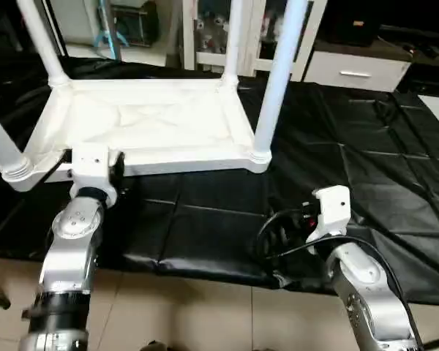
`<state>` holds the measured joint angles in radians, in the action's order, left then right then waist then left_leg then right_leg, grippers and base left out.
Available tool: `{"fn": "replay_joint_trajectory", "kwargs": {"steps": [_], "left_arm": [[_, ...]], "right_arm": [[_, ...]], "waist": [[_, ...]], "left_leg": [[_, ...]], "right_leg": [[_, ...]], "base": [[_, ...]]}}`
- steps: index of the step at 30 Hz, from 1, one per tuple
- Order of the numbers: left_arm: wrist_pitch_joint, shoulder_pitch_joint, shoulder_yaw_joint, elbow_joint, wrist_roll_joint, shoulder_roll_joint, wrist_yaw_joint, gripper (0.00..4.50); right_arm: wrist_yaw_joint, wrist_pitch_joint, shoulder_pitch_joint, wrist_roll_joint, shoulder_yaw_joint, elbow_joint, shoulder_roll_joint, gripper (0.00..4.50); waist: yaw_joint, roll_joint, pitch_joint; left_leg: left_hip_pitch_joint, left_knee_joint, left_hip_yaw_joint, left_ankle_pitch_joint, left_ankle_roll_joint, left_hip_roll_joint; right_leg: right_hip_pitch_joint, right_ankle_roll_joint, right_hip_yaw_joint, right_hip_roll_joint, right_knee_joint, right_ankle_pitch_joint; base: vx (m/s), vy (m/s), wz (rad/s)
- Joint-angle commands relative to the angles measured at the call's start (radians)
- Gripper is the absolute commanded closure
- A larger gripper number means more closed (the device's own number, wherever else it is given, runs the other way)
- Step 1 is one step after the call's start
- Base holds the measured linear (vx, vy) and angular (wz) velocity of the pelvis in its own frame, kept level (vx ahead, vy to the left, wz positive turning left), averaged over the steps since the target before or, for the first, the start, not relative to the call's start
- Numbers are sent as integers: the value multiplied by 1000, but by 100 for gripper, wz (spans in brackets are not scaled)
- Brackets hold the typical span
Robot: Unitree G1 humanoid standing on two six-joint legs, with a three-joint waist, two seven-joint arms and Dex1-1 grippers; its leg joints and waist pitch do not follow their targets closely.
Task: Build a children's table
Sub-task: Rotate leg to tighten, then rotate table base
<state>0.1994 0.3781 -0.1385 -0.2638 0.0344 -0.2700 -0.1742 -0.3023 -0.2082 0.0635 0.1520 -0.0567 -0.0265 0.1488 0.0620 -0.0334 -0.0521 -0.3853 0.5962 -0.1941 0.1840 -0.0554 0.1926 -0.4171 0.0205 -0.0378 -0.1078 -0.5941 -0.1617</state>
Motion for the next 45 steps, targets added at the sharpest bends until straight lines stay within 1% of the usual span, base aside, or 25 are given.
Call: {"fn": "replay_joint_trajectory", "kwargs": {"steps": [1,3,4,6,7,8,10,11,12,13,16,17,18,19,20,21,23,24,25,27,29,34,36,41,45], "left_arm": [[18,36,22,-21,5,-16,-36,252],[9,53,22,-31,-12,-24,-54,252],[6,57,22,-32,-25,-26,-67,252],[-23,55,62,-35,-54,-34,-169,252],[-43,54,89,-46,-54,-42,-225,252],[-63,58,125,-67,-49,-55,-294,252],[-91,94,172,-135,-35,-68,-382,252],[-83,119,179,-166,-42,-69,-418,234],[-83,125,179,-174,-43,-70,-425,234],[-90,176,192,-239,-44,-77,-484,234],[-149,282,228,-385,12,-104,-542,206],[-157,293,233,-401,18,-109,-551,206],[-194,339,253,-470,51,-125,-546,186],[-209,360,264,-503,66,-134,-549,178],[-229,386,276,-540,84,-143,-550,171],[-248,418,286,-583,96,-149,-542,165],[-266,467,296,-651,98,-155,-562,157],[-269,485,310,-677,109,-161,-579,157],[-276,505,329,-717,124,-169,-622,157],[-281,513,338,-734,132,-174,-640,157],[-303,560,348,-823,164,-181,-644,157],[-308,622,372,-939,205,-188,-631,157],[-294,631,391,-960,222,-194,-649,157],[-228,654,392,-992,222,-193,-692,157],[-201,673,402,-1033,233,-186,-807,157]], "right_arm": [[-9,-13,12,-18,-5,3,19,60],[-19,-9,31,-17,-4,24,23,60],[-24,-6,41,-14,-2,35,23,60],[-17,-12,86,-14,9,80,23,60],[-13,-14,101,-13,14,94,23,60],[-14,-15,109,-12,16,99,24,60],[-25,-16,111,-10,12,96,31,60],[-34,-18,111,-6,12,96,35,60],[-36,-18,111,-6,11,97,36,60],[-46,-18,109,-4,9,99,43,60],[-62,-16,106,-5,5,108,54,60],[-63,-16,107,-5,4,110,55,60],[-66,-14,107,-3,5,112,57,60],[-68,-16,106,-3,4,108,59,60],[-70,-19,103,-3,4,102,61,60],[-73,-22,98,-5,4,94,64,60],[-78,-28,86,-3,7,78,67,60],[-81,-32,79,-3,7,69,71,60],[-85,-34,70,-2,7,61,74,60],[-88,-35,66,-1,7,58,76,60],[-93,-36,56,-1,4,52,83,60],[-100,-44,55,-2,3,45,85,60],[-104,-50,56,-3,-1,43,86,60],[-114,-46,63,-6,-8,45,90,60],[-123,-45,71,-6,-8,49,93,60]], "waist": [[-3,15,66],[-4,17,68],[-6,13,69],[-8,13,69],[-7,0,71],[-4,-3,69],[-2,1,70],[-1,-15,70],[2,-10,70],[3,-9,69],[4,-11,69],[3,-15,69],[4,-5,69],[1,-12,71],[2,0,72],[-2,-6,73],[1,-7,76],[2,1,77],[1,-5,75],[2,-3,75],[1,-5,73],[1,-7,71],[2,-7,70],[3,-7,72],[4,-5,72]], "left_leg": [[21,-87,17,287,-32,24],[21,-84,17,264,-26,23],[18,-82,15,251,-21,21],[17,-81,14,233,-12,20],[18,-77,11,219,0,21],[19,-77,9,206,12,22],[23,-76,7,187,13,22],[22,-76,7,179,15,24],[25,-77,6,178,14,23],[27,-77,6,179,10,23],[31,-80,7,205,-6,21],[25,-81,10,208,-14,23],[28,-81,11,212,-16,23],[27,-78,9,208,-15,22],[26,-78,12,200,-15,22],[26,-75,9,184,-10,20],[26,-70,8,151,6,18],[28,-70,8,147,7,19],[28,-70,8,144,13,19],[28,-71,8,154,12,22],[31,-72,7,187,10,22],[31,-76,10,229,-1,25],[30,-77,11,230,-3,27],[31,-74,9,197,6,27],[31,-73,9,187,12,25]], "right_leg": [[34,-123,22,-12,60,-172],[37,-135,22,-13,55,-136],[40,-145,22,-14,52,-124],[40,-162,21,-16,52,-118],[41,-170,23,-17,49,-121],[38,-170,24,-19,52,-134],[35,-162,25,-15,50,-127],[38,-164,24,-16,45,-114],[37,-164,24,-17,47,-118],[35,-167,24,-17,48,-116],[35,-161,23,-16,51,-125],[42,-162,23,-21,48,-121],[41,-163,23,-22,48,-121],[43,-166,23,-22,45,-103],[45,-171,24,-23,43,-88],[45,-176,23,-21,42,-59],[49,-198,23,-22,37,-8],[49,-206,23,-22,34,1],[49,-213,22,-21,36,3],[50,-225,23,-23,35,-3],[48,-233,22,-23,40,-36],[48,-228,23,-27,45,-87],[47,-226,23,-29,45,-94],[49,-251,22,-29,38,-42],[50,-259,23,-30,39,-33]], "base": [[0,0,0],[0,0,0],[0,0,0],[0,0,0],[0,0,0],[0,0,0],[0,0,0],[0,0,0],[0,0,0],[0,0,0],[0,0,0],[0,0,0],[0,0,0],[0,0,0],[0,0,0],[0,0,0],[0,0,0],[0,0,0],[0,0,0],[0,0,0],[0,0,0],[0,0,0],[0,0,0],[0,0,0],[0,0,0]]}}
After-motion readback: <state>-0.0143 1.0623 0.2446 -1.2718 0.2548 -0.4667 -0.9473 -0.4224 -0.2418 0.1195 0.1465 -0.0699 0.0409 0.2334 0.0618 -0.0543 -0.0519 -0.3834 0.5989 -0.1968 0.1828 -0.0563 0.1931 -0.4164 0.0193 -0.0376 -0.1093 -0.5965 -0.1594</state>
